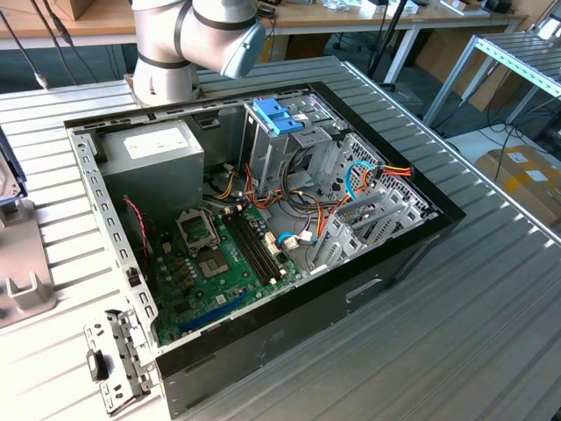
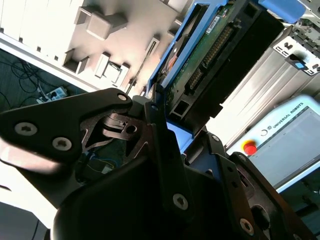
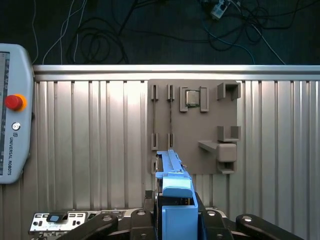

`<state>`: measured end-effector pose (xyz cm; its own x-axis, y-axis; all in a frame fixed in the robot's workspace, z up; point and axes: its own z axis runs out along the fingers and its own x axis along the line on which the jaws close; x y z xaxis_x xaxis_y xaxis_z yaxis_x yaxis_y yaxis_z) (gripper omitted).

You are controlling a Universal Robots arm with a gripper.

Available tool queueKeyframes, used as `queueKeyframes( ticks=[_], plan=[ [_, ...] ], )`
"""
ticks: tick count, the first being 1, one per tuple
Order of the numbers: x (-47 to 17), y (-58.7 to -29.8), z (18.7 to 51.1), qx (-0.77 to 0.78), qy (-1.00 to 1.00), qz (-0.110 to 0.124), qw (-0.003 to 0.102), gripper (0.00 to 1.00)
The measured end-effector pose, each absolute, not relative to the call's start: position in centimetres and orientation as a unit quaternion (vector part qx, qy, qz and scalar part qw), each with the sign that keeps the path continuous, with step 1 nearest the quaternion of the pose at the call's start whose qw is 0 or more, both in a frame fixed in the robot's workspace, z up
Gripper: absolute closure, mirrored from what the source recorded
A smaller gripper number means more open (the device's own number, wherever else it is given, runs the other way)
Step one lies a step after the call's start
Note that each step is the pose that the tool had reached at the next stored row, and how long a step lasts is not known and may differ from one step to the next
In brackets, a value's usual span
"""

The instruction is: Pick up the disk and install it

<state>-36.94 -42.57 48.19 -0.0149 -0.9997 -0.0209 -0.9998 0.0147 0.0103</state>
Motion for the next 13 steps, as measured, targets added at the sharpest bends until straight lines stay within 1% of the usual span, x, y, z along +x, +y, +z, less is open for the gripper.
queueKeyframes(
  ticks=[13],
  plan=[
    [-36.47,-43.16,48.19,-0.702,0.712,0.012,0.005,0.63]
  ],
)
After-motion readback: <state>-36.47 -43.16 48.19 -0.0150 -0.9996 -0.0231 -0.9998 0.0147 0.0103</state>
